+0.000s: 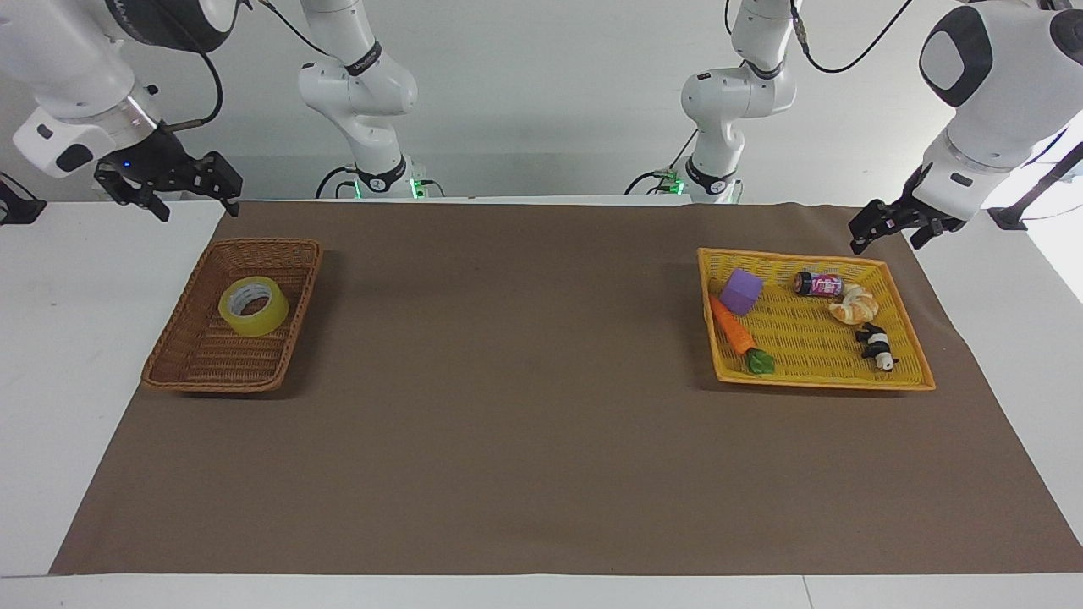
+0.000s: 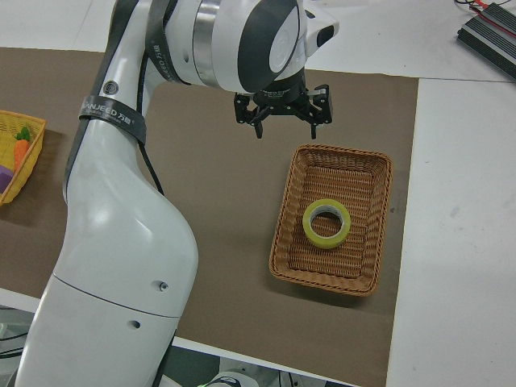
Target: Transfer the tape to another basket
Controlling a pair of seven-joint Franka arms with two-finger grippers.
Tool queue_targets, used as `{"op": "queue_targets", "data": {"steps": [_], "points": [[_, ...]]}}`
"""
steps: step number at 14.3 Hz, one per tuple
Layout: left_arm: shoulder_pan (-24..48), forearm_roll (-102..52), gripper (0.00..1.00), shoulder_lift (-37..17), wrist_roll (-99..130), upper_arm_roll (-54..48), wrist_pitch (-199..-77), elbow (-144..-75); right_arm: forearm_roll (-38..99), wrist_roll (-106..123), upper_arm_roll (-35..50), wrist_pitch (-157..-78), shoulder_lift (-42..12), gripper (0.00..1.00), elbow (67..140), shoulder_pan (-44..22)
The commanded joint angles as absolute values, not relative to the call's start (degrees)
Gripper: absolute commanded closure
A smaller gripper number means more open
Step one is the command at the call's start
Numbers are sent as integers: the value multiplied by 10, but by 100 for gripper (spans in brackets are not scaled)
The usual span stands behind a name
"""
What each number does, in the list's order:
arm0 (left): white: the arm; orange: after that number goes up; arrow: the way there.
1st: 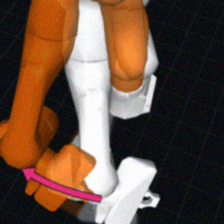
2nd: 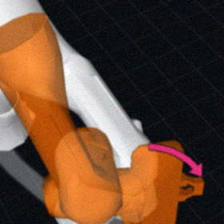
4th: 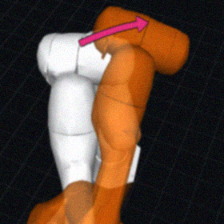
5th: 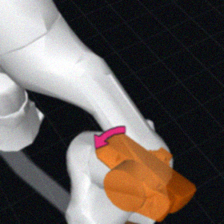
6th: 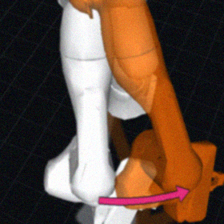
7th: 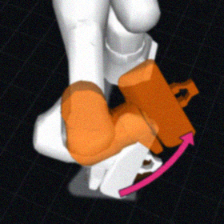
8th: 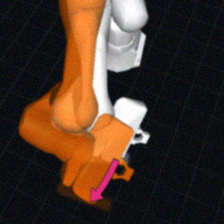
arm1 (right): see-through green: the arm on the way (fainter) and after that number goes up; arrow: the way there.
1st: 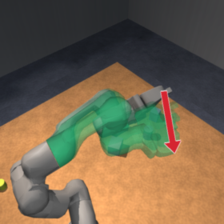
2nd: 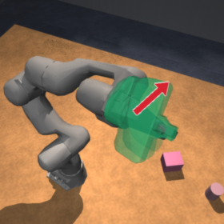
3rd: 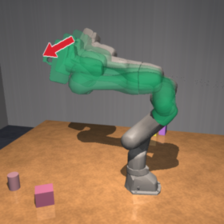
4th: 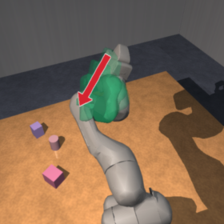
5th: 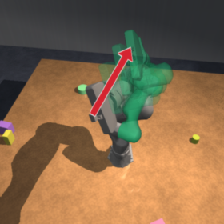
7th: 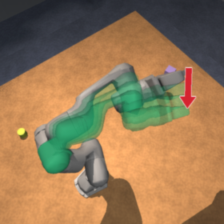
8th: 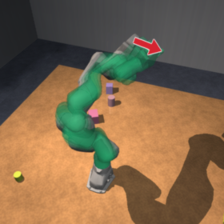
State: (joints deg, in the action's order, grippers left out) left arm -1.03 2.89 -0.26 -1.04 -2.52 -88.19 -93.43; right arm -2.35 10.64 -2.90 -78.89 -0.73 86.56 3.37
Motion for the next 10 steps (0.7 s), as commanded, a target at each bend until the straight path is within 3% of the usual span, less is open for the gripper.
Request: {"op": "queue_targets", "data": {"steps": [1,10], "points": [[-6,37,0,0,-9,-21,-885,-935,-25,59,-37,-780,4,0,886,10],[-5,37,0,0,-10,-21,-885,-935,-17,56,-64,-780,18,0,896,2]]}}
